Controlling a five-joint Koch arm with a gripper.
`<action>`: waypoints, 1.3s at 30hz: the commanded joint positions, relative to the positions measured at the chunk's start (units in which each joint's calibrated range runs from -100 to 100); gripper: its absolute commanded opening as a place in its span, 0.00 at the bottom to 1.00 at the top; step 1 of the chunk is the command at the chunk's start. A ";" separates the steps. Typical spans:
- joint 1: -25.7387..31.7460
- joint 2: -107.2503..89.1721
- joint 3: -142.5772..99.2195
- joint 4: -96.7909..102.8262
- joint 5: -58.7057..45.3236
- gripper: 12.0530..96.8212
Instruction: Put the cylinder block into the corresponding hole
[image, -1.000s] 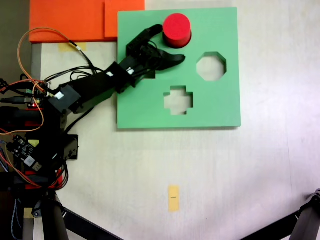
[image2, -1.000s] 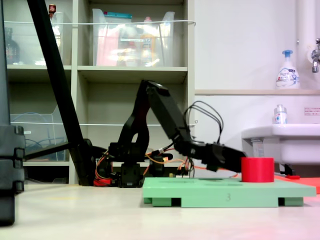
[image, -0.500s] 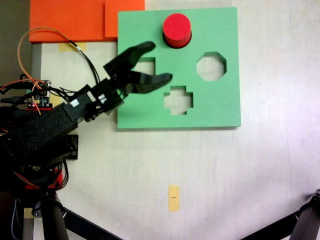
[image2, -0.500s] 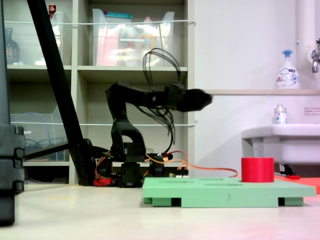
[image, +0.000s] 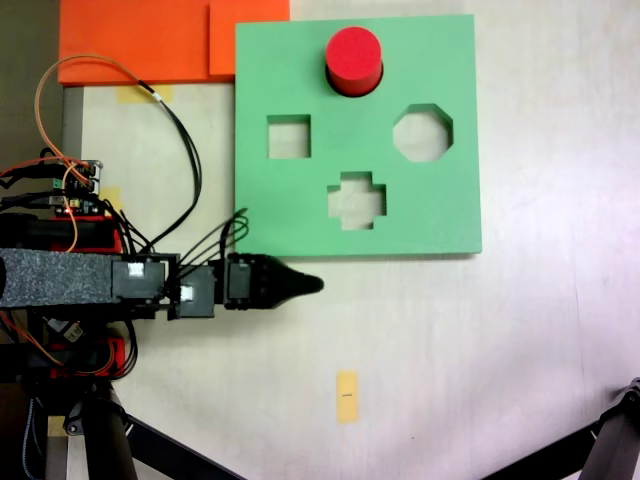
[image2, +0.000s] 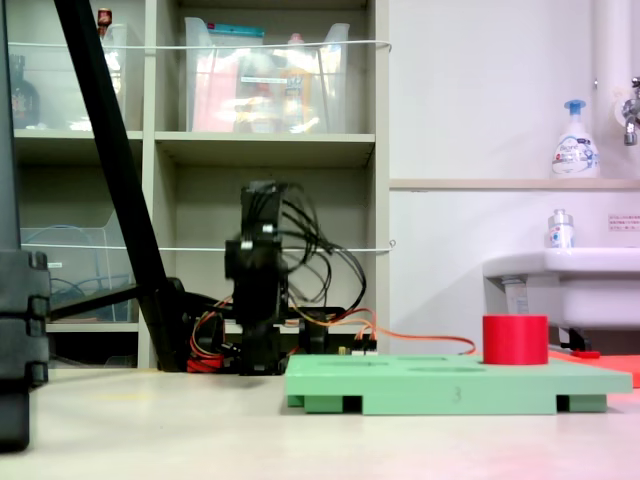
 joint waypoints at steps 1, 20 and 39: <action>-0.34 -1.09 -2.46 7.46 -1.42 0.44; 2.00 -1.09 -18.91 -7.47 -0.93 0.40; 2.00 -1.09 -18.91 -6.99 -0.98 0.45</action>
